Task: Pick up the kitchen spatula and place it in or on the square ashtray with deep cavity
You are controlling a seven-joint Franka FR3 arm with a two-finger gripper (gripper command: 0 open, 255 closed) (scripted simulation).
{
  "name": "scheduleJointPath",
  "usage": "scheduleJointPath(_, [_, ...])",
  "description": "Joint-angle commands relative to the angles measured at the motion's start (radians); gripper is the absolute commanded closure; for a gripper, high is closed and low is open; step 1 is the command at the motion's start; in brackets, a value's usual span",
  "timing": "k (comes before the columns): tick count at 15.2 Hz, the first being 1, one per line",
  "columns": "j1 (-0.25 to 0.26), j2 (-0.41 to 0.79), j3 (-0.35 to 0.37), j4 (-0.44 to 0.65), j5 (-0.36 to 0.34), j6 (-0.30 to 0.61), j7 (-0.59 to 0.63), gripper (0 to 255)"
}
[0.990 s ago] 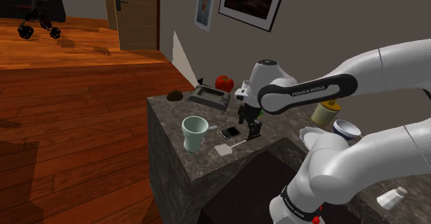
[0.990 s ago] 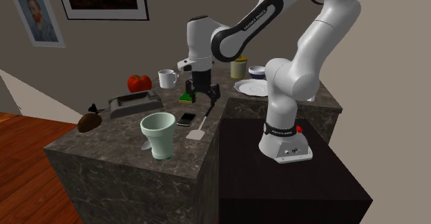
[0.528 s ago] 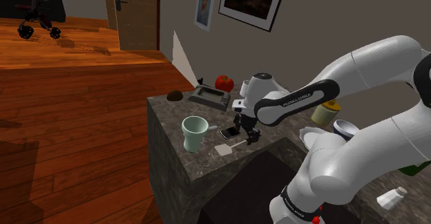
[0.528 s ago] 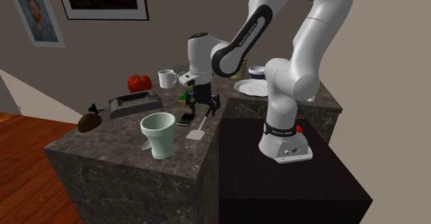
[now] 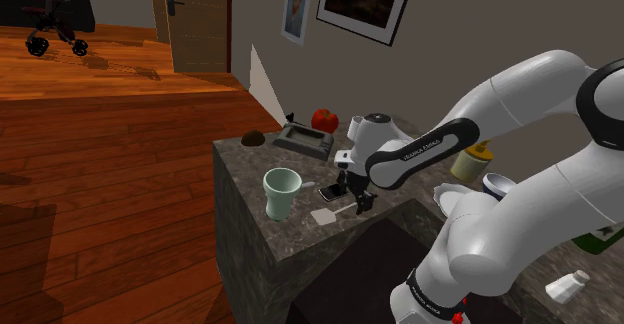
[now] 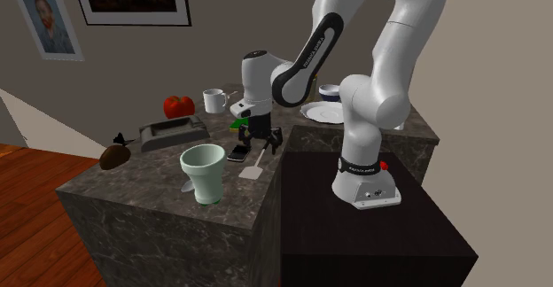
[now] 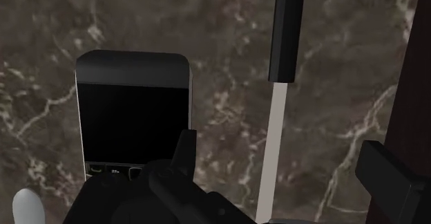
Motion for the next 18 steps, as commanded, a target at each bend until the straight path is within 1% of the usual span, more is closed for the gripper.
scheduleJointPath(1, [0.0,0.001,-0.001,0.0,0.0,0.002,0.0,0])
scheduleJointPath(3, [0.0,0.001,-0.001,0.0,0.0,0.002,0.0,0])
scheduleJointPath(4, [0.0,0.001,-0.001,0.0,0.0,0.002,0.0,255])
scheduleJointPath(13, [0.0,0.001,-0.001,0.0,0.0,0.002,0.0,255])
scheduleJointPath(18, [-0.005,-0.091,0.018,0.017,0.009,-0.108,-0.005,255])
